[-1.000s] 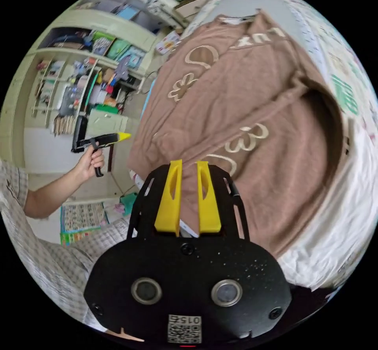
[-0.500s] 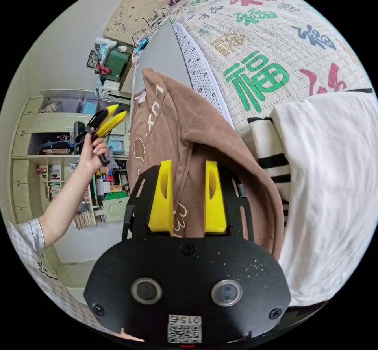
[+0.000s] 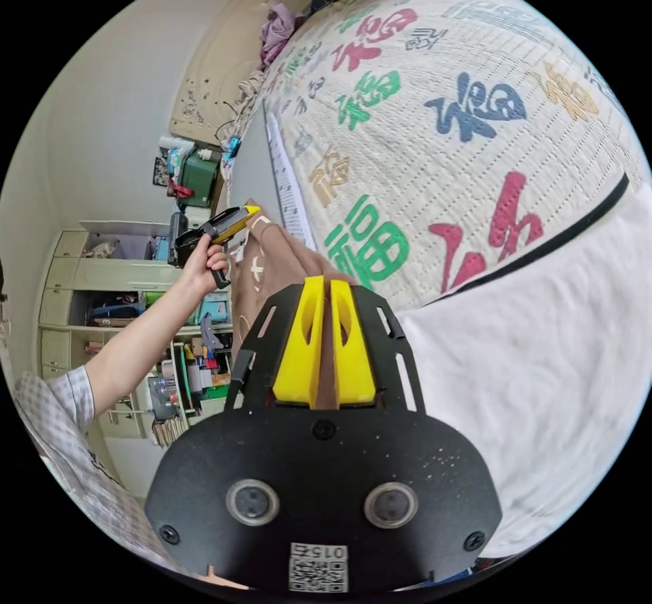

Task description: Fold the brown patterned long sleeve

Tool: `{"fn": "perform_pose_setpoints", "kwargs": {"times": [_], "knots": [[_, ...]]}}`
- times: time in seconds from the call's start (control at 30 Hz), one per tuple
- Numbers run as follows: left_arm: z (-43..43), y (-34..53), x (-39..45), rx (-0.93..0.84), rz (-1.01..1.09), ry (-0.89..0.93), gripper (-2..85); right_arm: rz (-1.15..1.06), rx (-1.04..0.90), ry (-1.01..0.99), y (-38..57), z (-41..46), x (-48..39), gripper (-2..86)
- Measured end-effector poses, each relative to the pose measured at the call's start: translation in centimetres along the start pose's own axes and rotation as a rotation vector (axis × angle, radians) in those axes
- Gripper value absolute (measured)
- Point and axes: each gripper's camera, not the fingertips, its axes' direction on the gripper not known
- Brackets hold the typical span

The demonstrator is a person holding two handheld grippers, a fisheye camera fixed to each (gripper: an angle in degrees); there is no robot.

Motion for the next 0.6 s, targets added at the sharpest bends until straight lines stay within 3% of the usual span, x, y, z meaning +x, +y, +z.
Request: {"fn": "perform_pose_setpoints", "kwargs": {"times": [0.3, 0.43, 0.6], "knots": [[-4.8, 3.4, -4.0, 0.092, -0.051, 0.162, 5.8, -0.036, -0.033, 0.002, 2.0, -4.4, 8.0, 3.4], [-9.9, 11.1, -5.3, 0.091, -0.021, 0.093, 6.5, -0.095, -0.046, 0.066, 6.0, -7.6, 9.4, 5.1], [-12.5, 24.9, -6.7, -0.053, -0.128, 0.046, 7.3, -0.194, -0.334, 0.031, 16.9, -5.6, 9.9, 7.4]]}}
